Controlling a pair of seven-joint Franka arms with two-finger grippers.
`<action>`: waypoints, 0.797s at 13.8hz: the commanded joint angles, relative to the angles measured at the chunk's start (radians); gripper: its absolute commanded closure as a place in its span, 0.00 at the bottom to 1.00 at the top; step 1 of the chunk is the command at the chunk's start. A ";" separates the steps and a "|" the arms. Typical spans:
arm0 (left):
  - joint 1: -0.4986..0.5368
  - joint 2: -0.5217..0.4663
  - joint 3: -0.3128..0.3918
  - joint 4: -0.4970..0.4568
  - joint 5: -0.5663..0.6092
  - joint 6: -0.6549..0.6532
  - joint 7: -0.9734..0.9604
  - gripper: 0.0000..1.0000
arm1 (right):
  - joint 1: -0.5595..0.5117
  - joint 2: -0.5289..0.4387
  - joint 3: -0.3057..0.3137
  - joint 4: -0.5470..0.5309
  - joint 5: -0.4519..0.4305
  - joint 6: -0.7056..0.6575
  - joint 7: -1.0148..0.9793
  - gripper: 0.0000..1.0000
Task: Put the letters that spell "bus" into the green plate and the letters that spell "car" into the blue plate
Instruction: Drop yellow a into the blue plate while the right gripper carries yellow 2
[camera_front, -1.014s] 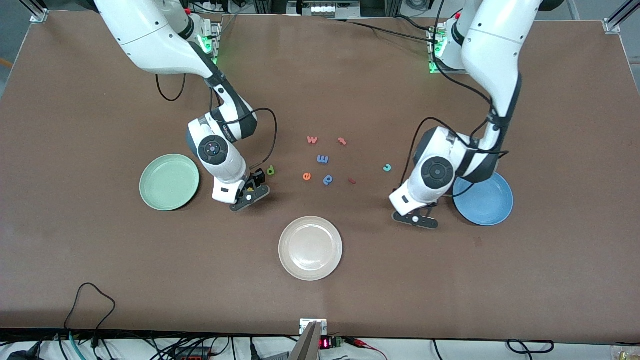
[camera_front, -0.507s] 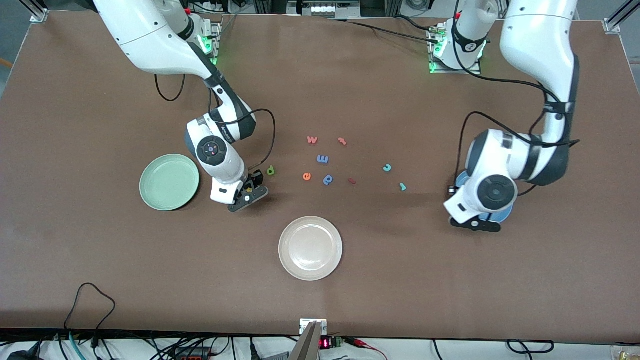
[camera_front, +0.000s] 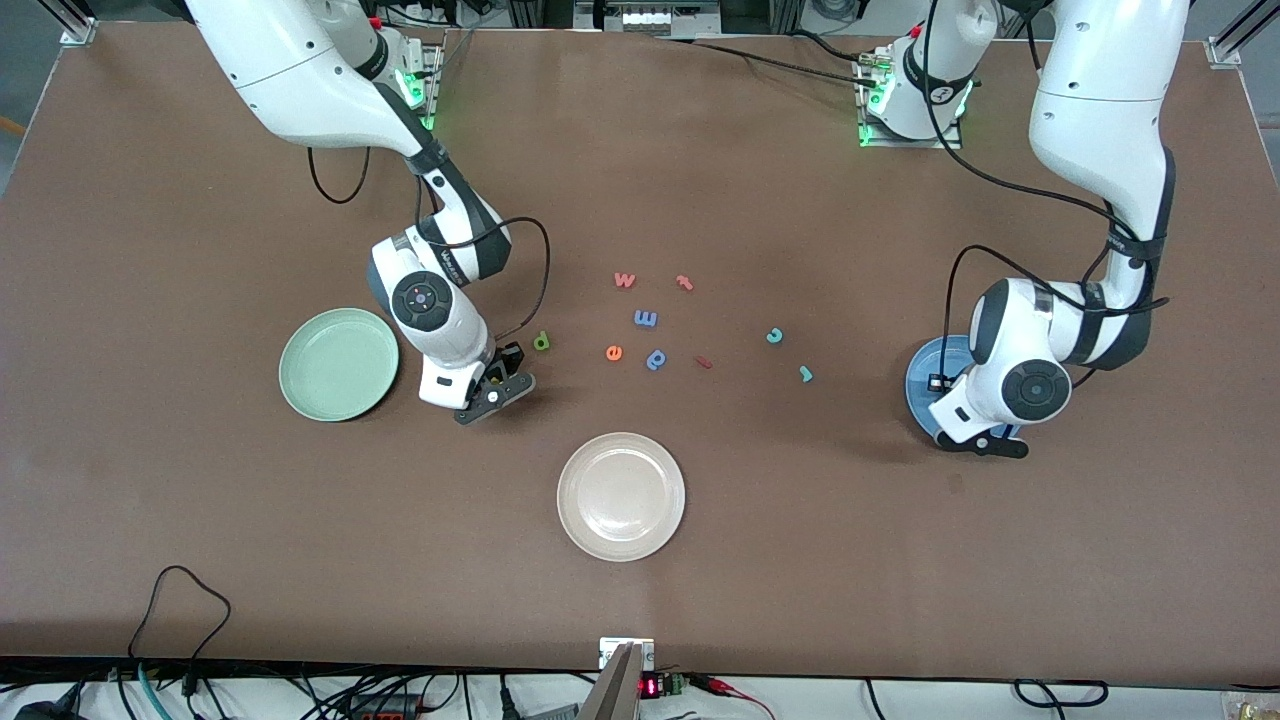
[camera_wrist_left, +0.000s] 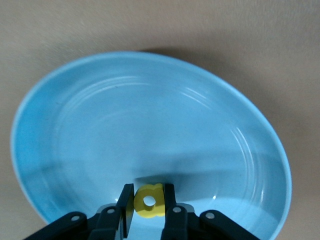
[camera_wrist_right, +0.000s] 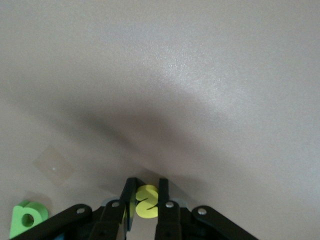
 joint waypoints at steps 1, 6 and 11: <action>0.003 -0.079 -0.011 -0.016 0.016 -0.043 0.001 0.00 | -0.012 -0.021 0.001 -0.004 -0.007 -0.039 -0.008 1.00; -0.002 -0.157 -0.084 0.065 -0.045 -0.266 -0.009 0.00 | -0.123 -0.148 -0.002 -0.007 -0.008 -0.226 -0.014 1.00; -0.047 -0.134 -0.190 0.059 -0.197 -0.207 -0.344 0.00 | -0.292 -0.197 0.000 -0.041 -0.015 -0.334 -0.014 1.00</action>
